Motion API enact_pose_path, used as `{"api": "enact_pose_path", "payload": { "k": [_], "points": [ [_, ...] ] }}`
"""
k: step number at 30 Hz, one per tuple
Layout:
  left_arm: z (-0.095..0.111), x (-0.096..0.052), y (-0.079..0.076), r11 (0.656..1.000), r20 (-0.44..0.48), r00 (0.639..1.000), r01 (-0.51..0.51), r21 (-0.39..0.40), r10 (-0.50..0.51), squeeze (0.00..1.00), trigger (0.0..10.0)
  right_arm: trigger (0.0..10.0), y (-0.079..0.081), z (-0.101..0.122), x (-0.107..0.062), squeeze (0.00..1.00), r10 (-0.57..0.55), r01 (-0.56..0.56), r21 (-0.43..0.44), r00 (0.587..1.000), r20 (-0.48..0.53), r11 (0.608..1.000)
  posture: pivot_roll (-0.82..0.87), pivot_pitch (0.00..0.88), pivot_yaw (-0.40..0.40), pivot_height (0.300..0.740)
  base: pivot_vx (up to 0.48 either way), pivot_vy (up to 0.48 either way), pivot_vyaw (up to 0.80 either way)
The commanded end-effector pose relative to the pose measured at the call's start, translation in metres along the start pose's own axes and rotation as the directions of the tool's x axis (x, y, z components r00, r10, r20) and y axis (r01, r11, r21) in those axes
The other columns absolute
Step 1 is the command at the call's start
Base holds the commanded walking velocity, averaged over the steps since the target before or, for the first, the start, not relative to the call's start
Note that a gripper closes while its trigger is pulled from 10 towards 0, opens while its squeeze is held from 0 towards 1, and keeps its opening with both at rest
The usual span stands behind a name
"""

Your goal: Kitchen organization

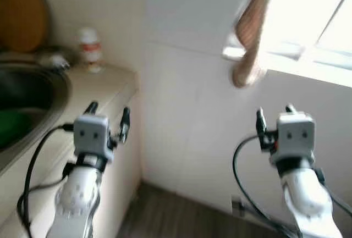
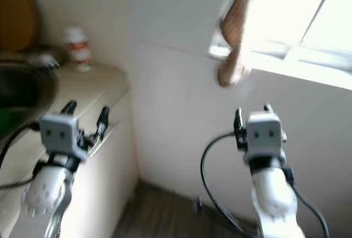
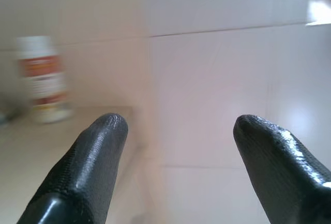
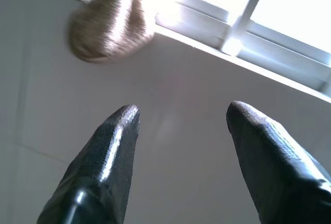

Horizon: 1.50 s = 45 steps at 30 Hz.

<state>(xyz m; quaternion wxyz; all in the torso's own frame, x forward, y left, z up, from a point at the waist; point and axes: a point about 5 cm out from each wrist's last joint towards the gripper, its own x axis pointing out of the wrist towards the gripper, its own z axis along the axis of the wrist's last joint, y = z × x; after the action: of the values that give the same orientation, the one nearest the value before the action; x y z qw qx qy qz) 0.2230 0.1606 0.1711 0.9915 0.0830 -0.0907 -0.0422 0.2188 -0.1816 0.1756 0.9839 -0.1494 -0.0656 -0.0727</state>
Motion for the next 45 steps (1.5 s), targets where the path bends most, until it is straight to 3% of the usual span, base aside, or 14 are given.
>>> {"api": "enact_pose_path", "payload": {
  "k": [1, 45],
  "points": [
    [0.0026, -0.001, 0.0049, 1.0, 0.007, 1.0, -0.013, 0.016, 0.012, 0.0, 10.0, 10.0, 0.001, 0.0025, 0.0002, 0.0, -0.002, 0.002, -0.005, 1.0, 0.008, 1.0, 0.08, 0.0, -0.062, 0.74, 0.0, 0.0, -0.8],
    [0.0022, -0.0004, 0.0045, 1.0, 0.004, 1.0, 0.001, 0.016, -0.001, 0.0, 10.0, 10.0, -0.0004, 0.0055, 0.0015, 0.0, -0.023, 0.023, 0.006, 1.0, 0.016, 1.0, 0.08, 0.0, -0.052, 0.74, 0.0, 0.0, -0.8]
  ]
}}
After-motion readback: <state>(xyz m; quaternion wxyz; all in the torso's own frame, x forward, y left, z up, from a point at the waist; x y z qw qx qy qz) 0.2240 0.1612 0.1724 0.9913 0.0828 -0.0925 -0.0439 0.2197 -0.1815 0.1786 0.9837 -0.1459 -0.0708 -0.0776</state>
